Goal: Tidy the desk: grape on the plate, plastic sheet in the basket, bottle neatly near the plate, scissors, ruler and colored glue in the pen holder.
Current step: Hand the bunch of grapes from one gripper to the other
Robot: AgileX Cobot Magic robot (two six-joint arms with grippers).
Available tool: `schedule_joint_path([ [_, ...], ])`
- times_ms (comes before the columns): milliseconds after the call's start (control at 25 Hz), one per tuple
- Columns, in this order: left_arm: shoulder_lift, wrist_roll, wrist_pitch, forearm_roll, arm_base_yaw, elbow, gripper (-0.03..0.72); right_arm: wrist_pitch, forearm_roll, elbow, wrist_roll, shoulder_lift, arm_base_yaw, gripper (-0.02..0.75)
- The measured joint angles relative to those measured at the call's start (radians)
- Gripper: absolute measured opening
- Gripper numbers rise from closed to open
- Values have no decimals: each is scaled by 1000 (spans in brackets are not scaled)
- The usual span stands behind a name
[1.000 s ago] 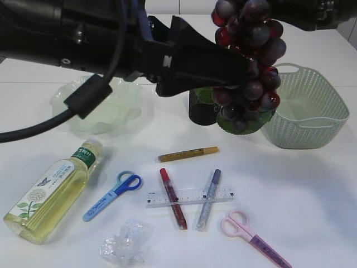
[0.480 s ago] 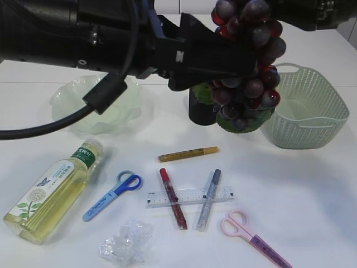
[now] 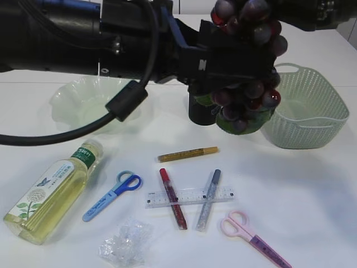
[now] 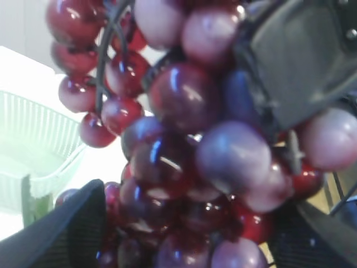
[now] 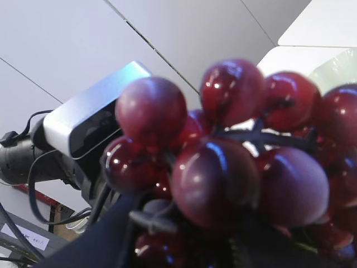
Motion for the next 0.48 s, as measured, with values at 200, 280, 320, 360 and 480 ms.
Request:
schedule_joint_path([
  [200,4,31,-13,-25,-2,0,624,0,5,0,0,0,0,262],
  [280,6,35,-15,-33,-4,0,601,0,8,0,0,0,0,262],
  [320,11,36,-15,-41,-4,0,581,0,9,0,0,0,0,262],
  [360,15,37,-15,-49,-4,0,559,0,9,0,0,0,0,262],
  [480,30,38,-15,-68,-4,0,494,0,9,0,-1,0,0,262],
])
